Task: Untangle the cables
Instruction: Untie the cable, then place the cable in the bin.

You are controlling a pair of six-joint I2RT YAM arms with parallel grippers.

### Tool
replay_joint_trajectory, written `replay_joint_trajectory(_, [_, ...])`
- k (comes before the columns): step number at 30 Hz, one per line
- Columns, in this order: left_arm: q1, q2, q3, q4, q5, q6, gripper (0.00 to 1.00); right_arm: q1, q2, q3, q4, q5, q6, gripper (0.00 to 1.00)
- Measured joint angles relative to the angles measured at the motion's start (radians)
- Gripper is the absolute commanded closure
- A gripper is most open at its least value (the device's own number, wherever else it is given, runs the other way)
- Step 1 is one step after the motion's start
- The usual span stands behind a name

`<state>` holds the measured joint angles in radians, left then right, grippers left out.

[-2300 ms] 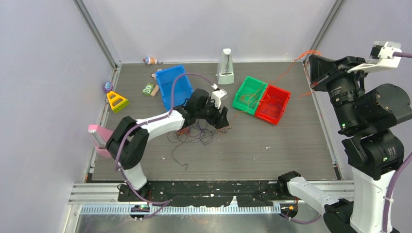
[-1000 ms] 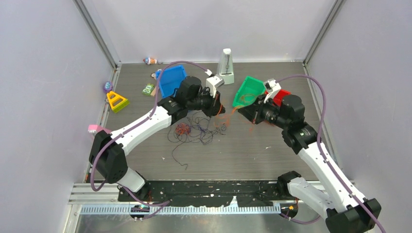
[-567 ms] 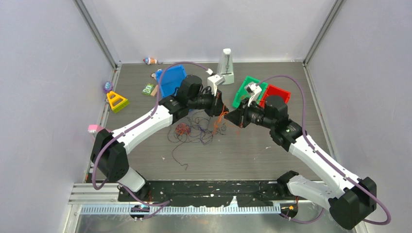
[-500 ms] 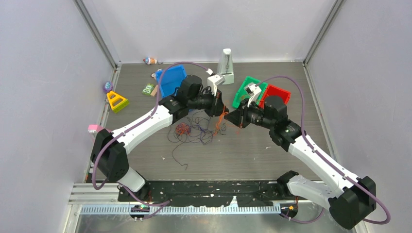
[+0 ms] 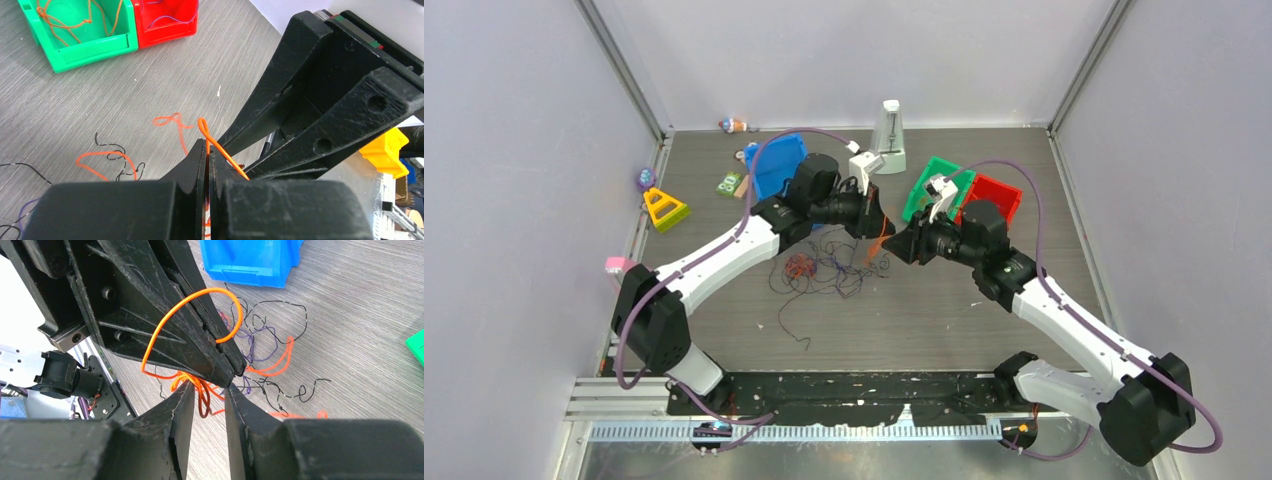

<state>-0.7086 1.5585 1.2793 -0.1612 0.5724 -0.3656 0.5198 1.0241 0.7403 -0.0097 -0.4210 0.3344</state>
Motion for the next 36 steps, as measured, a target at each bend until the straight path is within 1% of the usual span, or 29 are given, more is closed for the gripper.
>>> replay_joint_trajectory(4, [0.01, 0.014, 0.002, 0.005, 0.015, -0.027, 1.0, 0.003, 0.016, 0.0, 0.015, 0.0, -0.007, 0.62])
replay_joint_trajectory(9, [0.019, 0.05, 0.007, 0.014, 0.028, -0.068, 1.0, 0.006, 0.042, -0.006, 0.023, 0.003, -0.011, 0.56])
replay_joint_trajectory(22, [0.019, 0.056, 0.007, 0.071, 0.051, -0.178, 1.0, 0.034, 0.088, -0.022, 0.087, 0.013, -0.016, 0.56])
replay_joint_trajectory(23, [0.019, 0.056, 0.007, 0.076, 0.053, -0.185, 1.0, 0.035, 0.089, -0.026, 0.096, 0.016, -0.016, 0.58])
replay_joint_trajectory(24, [0.019, 0.056, 0.006, 0.083, 0.055, -0.194, 1.0, 0.037, 0.089, -0.031, 0.106, 0.016, -0.016, 0.66])
replay_joint_trajectory(25, [0.019, 0.056, 0.006, 0.092, 0.058, -0.203, 1.0, 0.039, 0.089, -0.035, 0.116, 0.019, -0.016, 0.71])
replay_joint_trajectory(26, [0.019, 0.057, 0.005, 0.098, 0.061, -0.209, 1.0, 0.04, 0.089, -0.04, 0.125, 0.025, -0.018, 0.86])
replay_joint_trajectory(27, [0.02, 0.056, 0.004, 0.101, 0.068, -0.215, 1.0, 0.039, 0.089, -0.047, 0.134, 0.036, -0.015, 0.9])
replay_joint_trajectory(28, [0.021, 0.056, 0.003, 0.105, 0.069, -0.22, 1.0, 0.037, 0.089, -0.053, 0.141, 0.046, -0.018, 0.93])
replay_joint_trajectory(32, [0.026, 0.057, -0.002, 0.116, 0.069, -0.236, 0.99, 0.043, 0.087, -0.067, 0.162, 0.045, -0.011, 0.95])
replay_joint_trajectory(33, [0.026, 0.057, -0.002, 0.123, 0.069, -0.237, 0.95, 0.045, 0.087, -0.068, 0.166, 0.045, -0.011, 0.95])
replay_joint_trajectory(34, [0.026, 0.057, -0.003, 0.127, 0.07, -0.238, 0.89, 0.048, 0.082, -0.07, 0.169, 0.046, -0.011, 0.95])
replay_joint_trajectory(35, [0.026, 0.057, -0.005, 0.129, 0.072, -0.238, 0.79, 0.048, 0.076, -0.072, 0.169, 0.046, -0.011, 0.95])
replay_joint_trajectory(36, [0.026, 0.057, -0.008, 0.133, 0.074, -0.238, 0.67, 0.048, 0.065, -0.076, 0.167, 0.05, -0.012, 0.95])
